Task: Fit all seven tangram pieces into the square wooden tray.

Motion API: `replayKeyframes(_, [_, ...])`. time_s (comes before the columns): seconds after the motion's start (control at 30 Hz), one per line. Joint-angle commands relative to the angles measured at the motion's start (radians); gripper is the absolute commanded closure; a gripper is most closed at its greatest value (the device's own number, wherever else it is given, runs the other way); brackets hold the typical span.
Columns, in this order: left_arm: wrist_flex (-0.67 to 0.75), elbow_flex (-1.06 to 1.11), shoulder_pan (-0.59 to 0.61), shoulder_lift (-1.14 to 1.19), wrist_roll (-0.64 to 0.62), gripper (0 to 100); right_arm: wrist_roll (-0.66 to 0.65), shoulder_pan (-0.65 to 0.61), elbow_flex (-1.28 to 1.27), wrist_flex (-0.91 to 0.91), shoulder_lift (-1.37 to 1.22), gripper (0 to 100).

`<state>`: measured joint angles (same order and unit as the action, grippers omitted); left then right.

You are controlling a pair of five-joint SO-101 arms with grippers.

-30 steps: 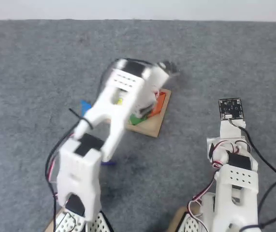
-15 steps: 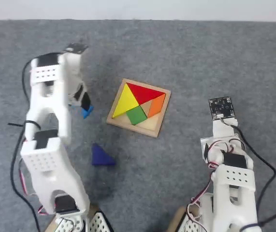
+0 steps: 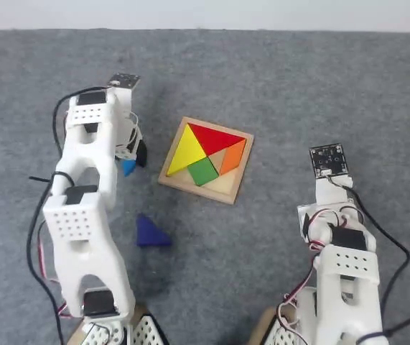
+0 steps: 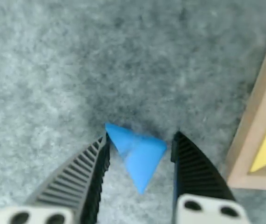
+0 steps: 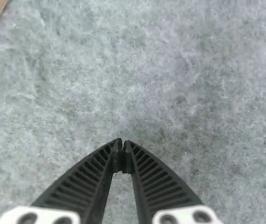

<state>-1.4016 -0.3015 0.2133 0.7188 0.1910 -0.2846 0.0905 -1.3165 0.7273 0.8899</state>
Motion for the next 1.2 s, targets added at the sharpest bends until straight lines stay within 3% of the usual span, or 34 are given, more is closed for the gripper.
replayKeyframes(0.0, [-0.095, -0.107, -0.005, 0.057, -0.020, 80, -0.018, -0.005, 0.029, -0.007, -0.002, 97.6])
replayKeyframes(0.2, [-0.218, -0.257, 0.000, 0.097, -0.020, 90, -0.018, -0.005, 0.029, -0.007, -0.002, 97.6])
replayKeyframes(0.43, [-0.353, -0.440, -0.003, 0.097, -0.011, 91, -0.017, -0.005, 0.029, -0.007, -0.002, 97.6])
replayKeyframes(0.57, [-0.356, -0.458, -0.003, 0.083, 0.017, 90, -0.015, -0.005, 0.029, -0.007, -0.002, 97.6])
replayKeyframes(0.83, [-0.316, -0.061, -0.008, -0.192, 0.146, 85, -0.017, -0.007, 0.029, -0.007, -0.002, 97.6])
replayKeyframes(1.03, [-0.052, 0.420, -0.005, -0.509, 0.229, 85, -0.015, -0.007, 0.029, -0.007, -0.004, 97.6])
replayKeyframes(1.17, [0.094, 0.535, 0.000, -0.554, 0.232, 83, -0.015, -0.007, 0.029, -0.007, -0.004, 97.6])
